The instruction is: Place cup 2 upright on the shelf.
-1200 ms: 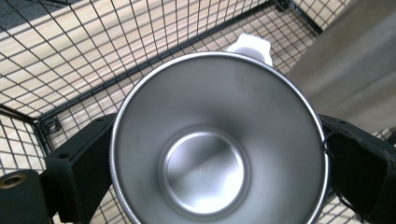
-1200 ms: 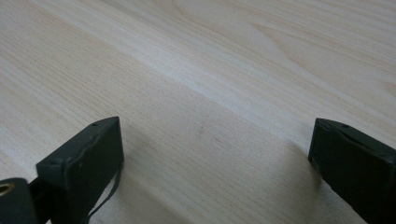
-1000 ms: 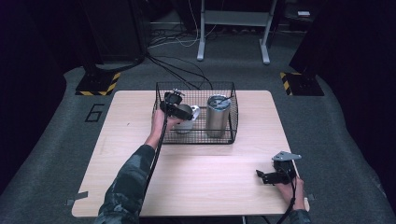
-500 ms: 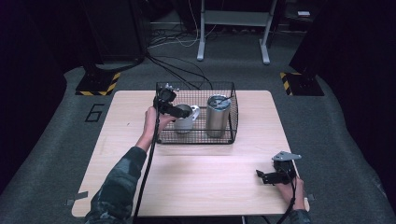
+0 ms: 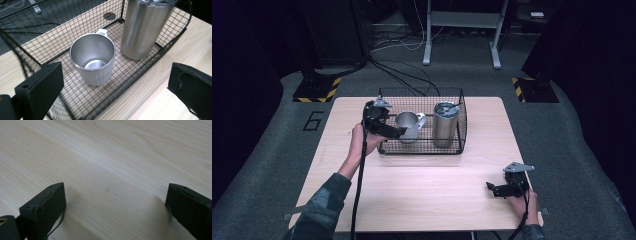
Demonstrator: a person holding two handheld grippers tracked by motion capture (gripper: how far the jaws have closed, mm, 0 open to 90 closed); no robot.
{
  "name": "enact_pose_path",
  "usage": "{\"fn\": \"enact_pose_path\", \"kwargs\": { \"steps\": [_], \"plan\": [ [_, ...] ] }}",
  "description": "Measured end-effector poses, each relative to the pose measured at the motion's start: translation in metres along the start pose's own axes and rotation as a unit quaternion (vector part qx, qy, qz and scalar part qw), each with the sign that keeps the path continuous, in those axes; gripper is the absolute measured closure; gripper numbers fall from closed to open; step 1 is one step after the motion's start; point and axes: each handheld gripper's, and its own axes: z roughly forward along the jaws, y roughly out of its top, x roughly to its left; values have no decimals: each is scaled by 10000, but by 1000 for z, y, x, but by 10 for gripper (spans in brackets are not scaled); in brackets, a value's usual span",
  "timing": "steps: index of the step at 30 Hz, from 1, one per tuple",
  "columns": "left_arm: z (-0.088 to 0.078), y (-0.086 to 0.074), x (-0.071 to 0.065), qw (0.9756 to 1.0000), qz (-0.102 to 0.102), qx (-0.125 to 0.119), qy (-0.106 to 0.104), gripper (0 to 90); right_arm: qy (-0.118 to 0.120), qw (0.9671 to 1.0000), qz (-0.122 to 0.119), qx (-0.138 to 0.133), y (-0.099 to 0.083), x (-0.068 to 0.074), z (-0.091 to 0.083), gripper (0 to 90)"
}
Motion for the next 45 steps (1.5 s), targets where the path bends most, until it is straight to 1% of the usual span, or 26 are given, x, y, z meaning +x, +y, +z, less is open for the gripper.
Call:
{"fn": "enact_pose_path", "kwargs": {
  "steps": [1,4,5,6,8,12,13,15,17,19,21,22,27,28,31,32,33,34,36,39,40,41,42,44,45],
  "plan": [
    [-4,-4,-1,10000,-9,-58,8,1,-2,10000,0,-1,0,0,0,26],
    [-15,-15,-3,9999,14,-102,48,1,0,10000,0,0,0,0,0,26],
    [-20,-20,-3,9999,67,-53,54,1,1,10000,1,1,0,0,0,26],
    [-22,-23,-4,9999,30,-93,67,1,0,10000,1,1,0,0,0,26],
    [-28,-33,-5,9999,56,-87,137,1,1,10000,1,1,0,0,0,26],
    [-37,-51,-6,9998,28,-103,190,1,-1,10000,-2,-1,0,0,0,26],
    [-39,-57,-6,9997,-18,-127,211,1,-1,10000,-3,0,0,0,0,26],
    [-44,-67,-7,9996,-37,-126,259,1,0,10000,-2,-1,0,0,0,26],
    [-48,-78,-7,9993,-126,-187,285,1,-1,10000,-2,-2,0,0,0,26],
    [-52,-88,-6,9991,-152,-173,348,1,-1,10000,-3,-1,0,0,0,26],
    [-55,-100,-5,9987,-245,-170,407,1,-1,10000,-1,-1,0,0,0,26],
    [-56,-106,-4,9983,-302,-179,457,1,-1,10000,0,-1,0,0,0,26],
    [-62,-138,3,9963,-612,-219,558,1,-3,10000,-2,-3,0,0,0,26],
    [-63,-144,5,9955,-698,-232,601,1,-1,10000,-1,-1,0,0,0,26],
    [-64,-161,10,9941,-867,-200,614,1,-2,10000,-1,-1,0,0,0,26],
    [-64,-169,13,9932,-961,-179,636,1,-1,10000,-1,-1,0,0,0,26],
    [-64,-175,15,9927,-985,-152,673,1,-2,10000,-1,-1,0,0,0,26],
    [-63,-181,16,9917,-1057,-150,710,1,-2,10000,-1,-1,0,0,0,26],
    [-61,-192,20,9905,-1130,-84,779,1,-1,10000,-1,1,0,0,0,26],
    [-54,-210,25,9890,-1178,37,891,0,-2,10000,1,-2,0,0,0,26],
    [-51,-215,27,9886,-1217,76,885,0,-2,10000,1,-1,0,0,0,26],
    [-49,-221,29,9885,-1216,81,895,0,-2,10000,1,-1,0,0,0,26],
    [-46,-227,31,9876,-1259,76,932,0,-1,10000,1,-2,0,0,0,26],
    [-42,-235,35,9871,-1305,36,928,0,-1,10000,2,0,0,0,0,26],
    [-40,-238,36,9867,-1320,72,943,0,1,10000,3,1,0,0,0,26]
  ]
}}
